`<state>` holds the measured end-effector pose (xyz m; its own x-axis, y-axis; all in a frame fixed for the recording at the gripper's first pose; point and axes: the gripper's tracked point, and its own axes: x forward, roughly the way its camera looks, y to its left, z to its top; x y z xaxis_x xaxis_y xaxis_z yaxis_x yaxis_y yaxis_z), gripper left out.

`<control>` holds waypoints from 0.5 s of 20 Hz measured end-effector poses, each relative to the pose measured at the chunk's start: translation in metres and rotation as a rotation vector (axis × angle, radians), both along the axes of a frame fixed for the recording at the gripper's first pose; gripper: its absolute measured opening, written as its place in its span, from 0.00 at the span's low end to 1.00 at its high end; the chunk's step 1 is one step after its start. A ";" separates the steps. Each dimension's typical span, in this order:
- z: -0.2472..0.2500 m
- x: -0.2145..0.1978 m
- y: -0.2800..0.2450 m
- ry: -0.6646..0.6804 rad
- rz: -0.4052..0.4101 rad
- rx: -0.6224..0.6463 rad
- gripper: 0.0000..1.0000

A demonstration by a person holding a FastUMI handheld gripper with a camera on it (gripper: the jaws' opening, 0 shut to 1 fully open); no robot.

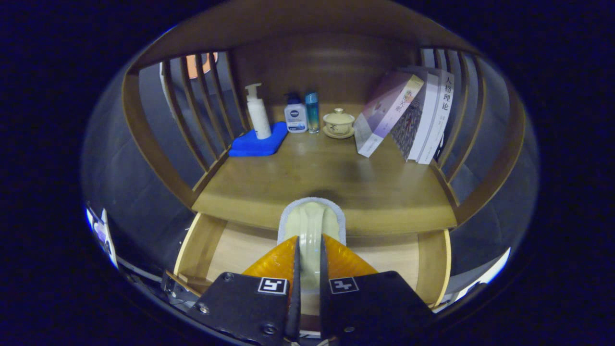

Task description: Pull open the drawer, take out the items inside it, and place them on the countertop above the cabinet.

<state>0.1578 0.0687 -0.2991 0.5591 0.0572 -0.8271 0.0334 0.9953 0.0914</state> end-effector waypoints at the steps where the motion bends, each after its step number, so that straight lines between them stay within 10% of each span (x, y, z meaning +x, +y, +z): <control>1: 0.000 0.007 -0.001 0.002 -0.007 0.000 0.19; 10: -0.022 0.084 0.003 0.034 -0.022 -0.048 0.19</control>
<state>0.2415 0.0719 -0.3208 0.5312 0.0046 -0.8472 0.0578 0.9975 0.0417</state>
